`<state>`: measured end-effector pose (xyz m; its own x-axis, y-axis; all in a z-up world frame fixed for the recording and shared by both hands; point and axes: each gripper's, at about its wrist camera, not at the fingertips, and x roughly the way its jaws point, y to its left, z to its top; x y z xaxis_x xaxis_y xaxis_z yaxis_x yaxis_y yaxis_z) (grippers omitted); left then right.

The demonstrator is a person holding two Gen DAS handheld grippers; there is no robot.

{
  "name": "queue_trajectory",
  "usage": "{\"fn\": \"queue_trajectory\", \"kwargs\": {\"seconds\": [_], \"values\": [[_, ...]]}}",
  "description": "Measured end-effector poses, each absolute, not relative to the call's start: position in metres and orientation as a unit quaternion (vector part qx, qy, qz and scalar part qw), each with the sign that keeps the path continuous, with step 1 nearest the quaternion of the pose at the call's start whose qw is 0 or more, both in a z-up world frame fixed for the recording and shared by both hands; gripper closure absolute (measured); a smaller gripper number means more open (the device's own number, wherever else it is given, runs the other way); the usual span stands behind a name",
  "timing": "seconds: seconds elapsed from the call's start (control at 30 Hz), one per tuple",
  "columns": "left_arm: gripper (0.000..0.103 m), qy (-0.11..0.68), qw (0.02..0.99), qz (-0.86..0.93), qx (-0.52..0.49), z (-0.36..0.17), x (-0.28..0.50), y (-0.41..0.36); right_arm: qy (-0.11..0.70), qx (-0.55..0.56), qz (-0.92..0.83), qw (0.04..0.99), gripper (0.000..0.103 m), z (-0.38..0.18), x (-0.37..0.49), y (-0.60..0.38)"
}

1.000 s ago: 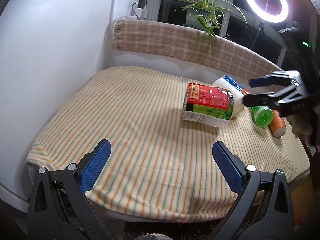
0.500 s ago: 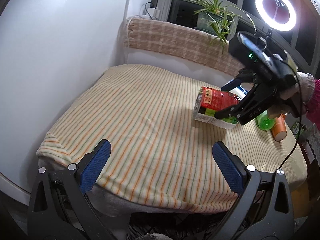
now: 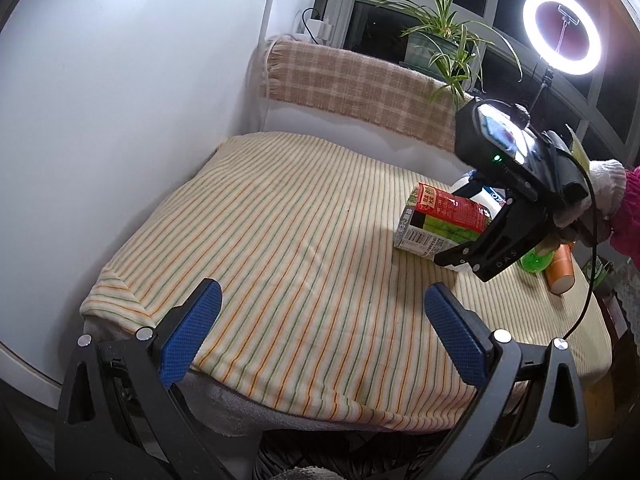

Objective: Flip cup upright
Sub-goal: 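Lift the cup with the right gripper, turn it and lower it onto the table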

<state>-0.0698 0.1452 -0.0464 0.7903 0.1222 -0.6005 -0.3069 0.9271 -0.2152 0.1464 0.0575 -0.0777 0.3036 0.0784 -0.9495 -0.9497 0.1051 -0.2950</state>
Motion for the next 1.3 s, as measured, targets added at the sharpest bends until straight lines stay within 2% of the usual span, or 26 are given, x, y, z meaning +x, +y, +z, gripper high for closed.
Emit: {"fn": "queue_trajectory", "kwargs": {"seconds": [0.23,0.47,0.7,0.87,1.1,1.3], "values": [[0.0,0.302,0.936,0.105,-0.148,-0.045,-0.066,0.137,0.429,-0.438,0.429,0.664,0.018,-0.06,0.146,0.032],[0.0,0.307,0.938,0.084,-0.138,-0.045,-0.053,0.124,0.464,-0.234,0.437,0.734,0.018,-0.039,0.14,-0.036],[0.0,0.314,0.938,0.06,-0.135,-0.046,-0.035,0.106,0.517,-0.037,0.354,0.778,0.018,-0.058,0.148,-0.108],[0.0,0.322,0.937,0.04,-0.131,-0.048,-0.026,0.092,0.548,0.087,0.304,0.775,0.018,-0.086,0.158,-0.139],[0.0,0.33,0.934,0.02,-0.133,-0.046,-0.016,0.078,0.556,0.177,0.279,0.762,0.016,-0.105,0.171,-0.156],[0.0,0.326,0.936,0.007,-0.131,-0.038,-0.008,0.07,0.562,0.193,0.283,0.753,0.015,-0.104,0.164,-0.165]]}}
